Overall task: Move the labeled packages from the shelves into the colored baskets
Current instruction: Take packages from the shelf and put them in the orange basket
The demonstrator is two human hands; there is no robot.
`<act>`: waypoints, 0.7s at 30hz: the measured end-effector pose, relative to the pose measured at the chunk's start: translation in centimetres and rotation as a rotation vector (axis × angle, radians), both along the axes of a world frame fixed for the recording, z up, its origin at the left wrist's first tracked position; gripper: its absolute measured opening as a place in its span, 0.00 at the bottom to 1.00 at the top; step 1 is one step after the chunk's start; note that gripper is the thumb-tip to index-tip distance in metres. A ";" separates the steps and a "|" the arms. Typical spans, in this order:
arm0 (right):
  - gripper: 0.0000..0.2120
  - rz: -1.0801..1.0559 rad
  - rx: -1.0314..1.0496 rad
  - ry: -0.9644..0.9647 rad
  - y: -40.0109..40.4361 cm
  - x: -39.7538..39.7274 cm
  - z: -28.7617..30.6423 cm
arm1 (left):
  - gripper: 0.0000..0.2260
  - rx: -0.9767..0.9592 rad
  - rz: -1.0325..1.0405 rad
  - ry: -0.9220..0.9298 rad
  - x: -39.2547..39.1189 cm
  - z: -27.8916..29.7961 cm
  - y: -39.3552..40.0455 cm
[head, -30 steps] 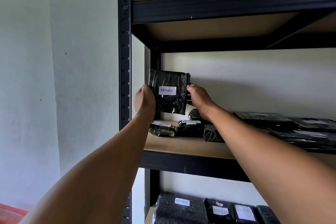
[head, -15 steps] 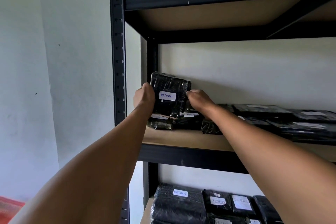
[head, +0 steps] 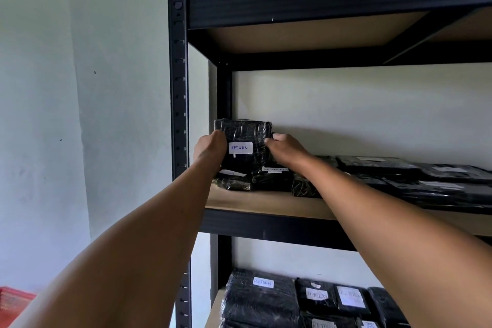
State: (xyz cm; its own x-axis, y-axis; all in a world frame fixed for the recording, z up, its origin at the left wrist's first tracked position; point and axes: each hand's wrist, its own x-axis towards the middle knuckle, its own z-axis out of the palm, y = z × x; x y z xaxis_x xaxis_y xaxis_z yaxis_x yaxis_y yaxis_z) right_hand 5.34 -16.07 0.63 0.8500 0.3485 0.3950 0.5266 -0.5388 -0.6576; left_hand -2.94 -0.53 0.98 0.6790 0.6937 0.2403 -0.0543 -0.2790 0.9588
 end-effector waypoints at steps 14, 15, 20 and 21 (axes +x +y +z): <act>0.16 -0.008 -0.088 -0.069 -0.6 -2.3 -0.4 | 0.09 0.173 -0.009 0.126 -1.1 -0.3 0.1; 0.19 -0.040 -0.100 -0.090 -0.8 -2.6 -0.4 | 0.11 0.225 0.005 0.179 -1.3 -0.2 0.0; 0.19 -0.133 -0.120 -0.223 -1.2 -2.9 -0.6 | 0.19 0.451 0.035 0.492 -2.0 0.0 -0.6; 0.16 -0.125 -0.118 -0.226 -1.3 -3.1 -0.6 | 0.20 0.481 0.007 0.542 -2.1 0.1 -0.7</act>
